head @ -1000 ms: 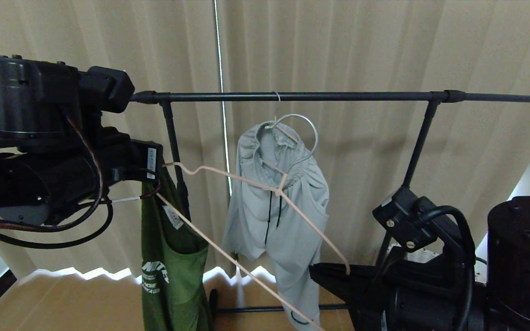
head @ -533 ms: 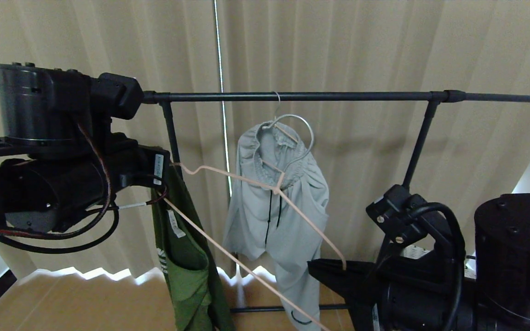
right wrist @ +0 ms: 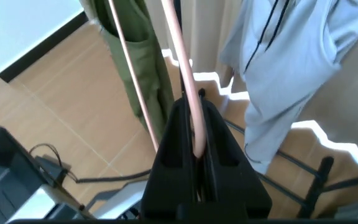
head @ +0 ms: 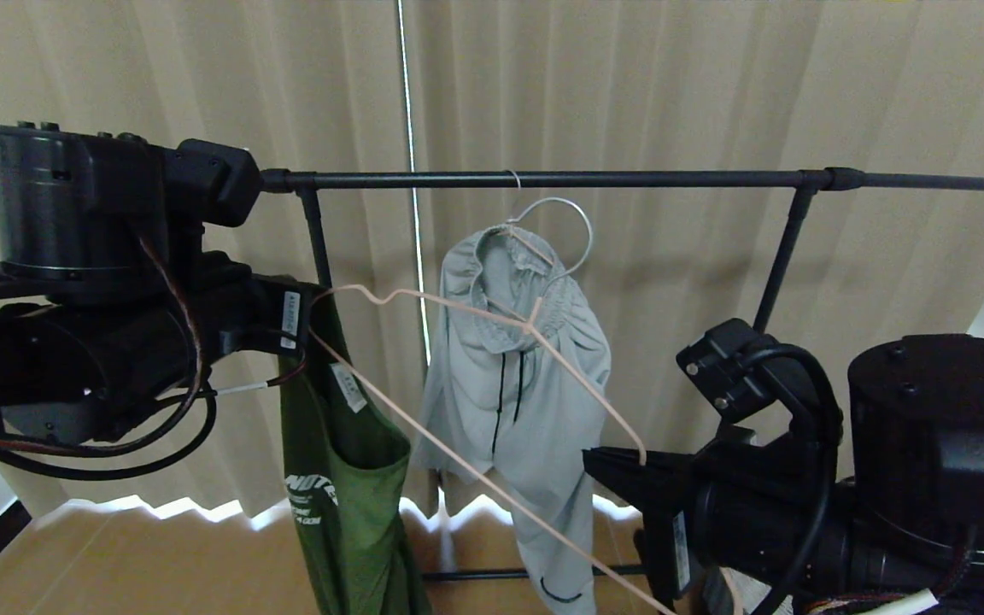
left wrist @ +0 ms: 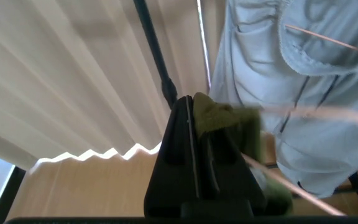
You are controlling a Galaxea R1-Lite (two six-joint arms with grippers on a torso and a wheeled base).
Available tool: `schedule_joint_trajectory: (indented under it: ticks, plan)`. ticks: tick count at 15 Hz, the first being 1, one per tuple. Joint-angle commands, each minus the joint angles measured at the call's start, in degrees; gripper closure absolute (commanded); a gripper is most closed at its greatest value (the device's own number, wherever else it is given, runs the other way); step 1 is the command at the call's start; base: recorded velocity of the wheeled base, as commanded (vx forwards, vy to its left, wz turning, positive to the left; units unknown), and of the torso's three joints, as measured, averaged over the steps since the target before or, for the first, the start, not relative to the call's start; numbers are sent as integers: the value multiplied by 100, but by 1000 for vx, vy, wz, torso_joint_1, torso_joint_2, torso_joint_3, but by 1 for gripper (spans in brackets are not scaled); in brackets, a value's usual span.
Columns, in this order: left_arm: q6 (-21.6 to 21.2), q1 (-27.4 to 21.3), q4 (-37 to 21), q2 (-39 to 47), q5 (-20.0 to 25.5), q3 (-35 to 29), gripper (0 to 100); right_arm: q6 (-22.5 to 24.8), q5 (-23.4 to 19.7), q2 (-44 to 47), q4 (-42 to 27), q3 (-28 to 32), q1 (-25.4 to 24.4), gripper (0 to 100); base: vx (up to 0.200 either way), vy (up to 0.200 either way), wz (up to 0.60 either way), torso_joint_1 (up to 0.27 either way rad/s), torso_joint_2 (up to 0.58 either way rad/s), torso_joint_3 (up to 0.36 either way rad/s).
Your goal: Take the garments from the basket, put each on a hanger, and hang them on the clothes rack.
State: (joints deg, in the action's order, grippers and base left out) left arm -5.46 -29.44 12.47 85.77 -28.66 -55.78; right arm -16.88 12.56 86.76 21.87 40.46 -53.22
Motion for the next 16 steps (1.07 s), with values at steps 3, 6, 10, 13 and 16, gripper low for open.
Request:
schedule_joint_trajectory:
  ticks: [3,6,10,13,16]
  plan:
    - [-8,-18,10,10,10,-38,100,1,-34,78,19,-21,-39,100,0,0,0,0,0,0]
    - [-78,175,54,98,1,-91,100,-17,-69,-151,28,-293,-223,100,0,0,0,0,0,0]
    - [-192,-9,194,141,10,15,100,-25,-60,-221,45,-258,-311,100,0,0,0,0,0,0]
    - [-227,-150,194,133,10,15,100,-25,-69,-133,45,-170,-311,100,0,0,0,0,0,0]
    - [-271,-246,203,115,10,50,100,-25,-69,8,45,-100,-311,100,0,0,0,0,0,0]
